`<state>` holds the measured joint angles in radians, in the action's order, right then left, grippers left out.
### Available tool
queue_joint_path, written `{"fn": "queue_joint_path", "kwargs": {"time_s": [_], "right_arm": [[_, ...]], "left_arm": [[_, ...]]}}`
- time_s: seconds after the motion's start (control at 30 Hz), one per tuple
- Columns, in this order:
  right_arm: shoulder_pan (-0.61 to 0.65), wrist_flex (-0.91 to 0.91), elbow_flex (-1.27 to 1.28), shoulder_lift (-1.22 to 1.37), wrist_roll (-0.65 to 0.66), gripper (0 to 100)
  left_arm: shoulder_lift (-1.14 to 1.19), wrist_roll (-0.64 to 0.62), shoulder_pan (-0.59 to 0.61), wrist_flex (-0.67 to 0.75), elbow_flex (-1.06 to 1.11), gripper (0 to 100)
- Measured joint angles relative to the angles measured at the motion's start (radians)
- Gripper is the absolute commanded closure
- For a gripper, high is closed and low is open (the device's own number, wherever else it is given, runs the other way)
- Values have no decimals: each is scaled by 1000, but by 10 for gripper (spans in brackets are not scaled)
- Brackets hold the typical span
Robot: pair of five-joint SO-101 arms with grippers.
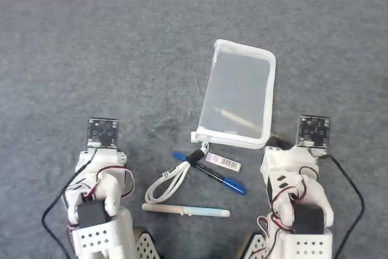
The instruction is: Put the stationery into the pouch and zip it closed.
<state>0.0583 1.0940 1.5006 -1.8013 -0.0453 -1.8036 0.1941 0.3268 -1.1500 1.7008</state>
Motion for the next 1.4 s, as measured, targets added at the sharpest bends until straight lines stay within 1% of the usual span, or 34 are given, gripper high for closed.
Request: {"fn": "queue_joint_path", "kwargs": {"time_s": [0.1, 0.13, 0.2, 0.33, 0.53, 0.73, 0.87, 1.03, 1.1, 1.3, 1.4], "right_arm": [[41, -80, 0, 2, 196, 939], [58, -100, 0, 2, 235, 936], [78, -114, -9, 2, 265, 934], [135, -80, -95, 2, 278, 931], [239, 63, -259, -15, 278, 913], [334, 114, -288, 3, 278, 912], [367, 118, -331, 143, 281, 916], [420, 129, -445, 384, 281, 912], [462, 129, -480, 466, 238, 911], [585, 126, -559, 666, -52, 910], [643, 109, -583, 761, -146, 910]], "left_arm": [[0, 9, 15, 6, 0, 987], [0, 9, 15, 6, 0, 987], [0, 14, 20, 6, 0, 987], [0, 18, 21, 6, 0, 987], [0, 18, 21, 6, 0, 987], [0, 18, 21, 6, 0, 987], [0, 18, 21, 6, 0, 987], [0, 18, 21, 6, 0, 987], [0, 18, 21, 6, 0, 987], [0, 18, 21, 6, 0, 987], [0, 18, 21, 6, 0, 987]]}}
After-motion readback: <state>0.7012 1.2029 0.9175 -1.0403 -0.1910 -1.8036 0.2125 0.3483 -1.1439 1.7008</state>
